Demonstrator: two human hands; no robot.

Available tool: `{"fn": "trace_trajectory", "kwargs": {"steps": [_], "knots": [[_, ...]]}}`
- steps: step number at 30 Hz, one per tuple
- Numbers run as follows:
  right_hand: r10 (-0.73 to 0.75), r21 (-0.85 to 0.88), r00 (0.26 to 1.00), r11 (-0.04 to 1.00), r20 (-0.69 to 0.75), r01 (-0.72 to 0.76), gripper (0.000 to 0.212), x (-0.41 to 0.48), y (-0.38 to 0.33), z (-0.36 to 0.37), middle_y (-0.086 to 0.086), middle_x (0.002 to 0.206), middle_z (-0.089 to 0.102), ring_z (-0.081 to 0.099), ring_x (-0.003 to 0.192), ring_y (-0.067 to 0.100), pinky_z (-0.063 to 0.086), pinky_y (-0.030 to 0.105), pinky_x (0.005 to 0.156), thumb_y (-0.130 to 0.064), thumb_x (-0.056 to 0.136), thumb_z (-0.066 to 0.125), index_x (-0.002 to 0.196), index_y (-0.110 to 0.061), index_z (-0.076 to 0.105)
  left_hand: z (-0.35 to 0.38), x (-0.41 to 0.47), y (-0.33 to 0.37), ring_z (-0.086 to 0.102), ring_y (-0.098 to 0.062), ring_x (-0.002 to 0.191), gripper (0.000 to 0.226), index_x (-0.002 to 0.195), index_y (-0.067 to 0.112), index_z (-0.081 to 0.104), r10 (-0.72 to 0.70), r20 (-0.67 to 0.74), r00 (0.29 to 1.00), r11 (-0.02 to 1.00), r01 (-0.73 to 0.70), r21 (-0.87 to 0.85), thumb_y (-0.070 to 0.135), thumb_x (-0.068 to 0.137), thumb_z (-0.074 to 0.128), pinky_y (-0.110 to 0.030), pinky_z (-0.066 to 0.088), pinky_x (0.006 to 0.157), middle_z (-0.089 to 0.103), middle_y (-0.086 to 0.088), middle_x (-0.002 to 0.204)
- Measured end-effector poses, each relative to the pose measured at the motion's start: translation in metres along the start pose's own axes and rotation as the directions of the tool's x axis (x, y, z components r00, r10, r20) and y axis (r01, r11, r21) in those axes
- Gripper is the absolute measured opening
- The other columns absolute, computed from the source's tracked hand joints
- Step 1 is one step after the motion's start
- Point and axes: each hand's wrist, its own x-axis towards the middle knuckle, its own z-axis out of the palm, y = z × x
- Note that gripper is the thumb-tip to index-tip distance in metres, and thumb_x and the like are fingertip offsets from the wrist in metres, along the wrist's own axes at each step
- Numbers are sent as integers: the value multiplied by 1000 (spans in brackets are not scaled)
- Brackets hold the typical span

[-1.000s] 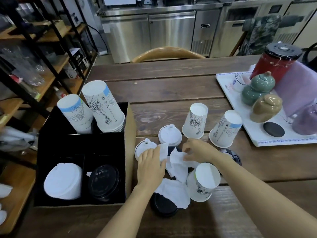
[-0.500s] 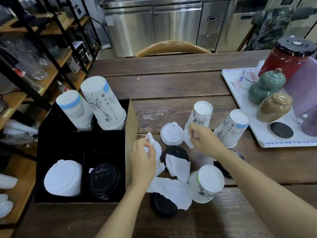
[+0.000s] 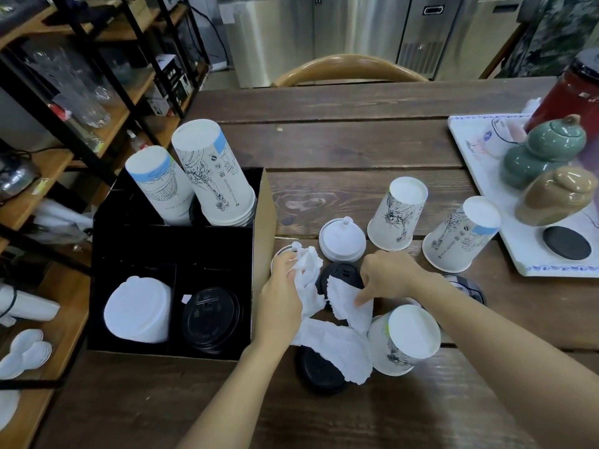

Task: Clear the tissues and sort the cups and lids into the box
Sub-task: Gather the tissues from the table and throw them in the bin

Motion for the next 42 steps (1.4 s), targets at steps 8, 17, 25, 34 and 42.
{"fn": "trace_trajectory", "kwargs": {"steps": [8, 17, 25, 34, 42], "knots": [[-34, 393, 990, 916, -134, 85, 27, -7, 3, -16, 0, 71, 49, 44, 65, 20, 36, 28, 58, -7, 74, 62, 57, -20, 45, 8, 3, -13, 51, -23, 88, 22, 98, 10, 58, -37, 55, 998, 988, 29, 151, 6, 82, 43, -36, 48, 78, 42, 1, 101], [65, 495, 958, 865, -280, 86, 34, -25, 11, -26, -2, 63, 41, 40, 56, 17, 30, 23, 48, 2, 76, 57, 58, -18, 36, 32, 7, -26, 53, -28, 100, 31, 104, 7, 58, -193, 246, 950, 790, 2, 612, 32, 86, 61, -37, 48, 81, 47, -8, 110], [132, 595, 927, 796, -352, 113, 6, -33, 16, -26, 20, 78, 59, 47, 67, 22, 33, 31, 57, -10, 85, 52, 86, -12, 58, 9, 1, 5, 42, -25, 80, 21, 68, 11, 33, -64, 112, 992, 961, 31, 274, 5, 82, 47, -36, 39, 71, 42, -4, 92], [151, 540, 902, 835, -405, 103, 41, -31, 6, -24, -3, 59, 36, 35, 58, 13, 25, 27, 52, -8, 84, 60, 59, -23, 32, 6, -25, 7, 51, -17, 97, 31, 111, 23, 44, -131, 406, 904, 927, -33, 372, 34, 83, 54, -31, 41, 75, 50, 5, 110], [155, 498, 886, 862, -438, 96, 29, -48, 9, -19, -1, 65, 44, 42, 70, 22, 30, 27, 56, -13, 86, 61, 66, -13, 40, 19, -41, -15, 43, -21, 106, 25, 99, 13, 56, -65, 498, 865, 810, -246, 533, 32, 84, 60, -34, 43, 80, 44, -3, 112]]}}
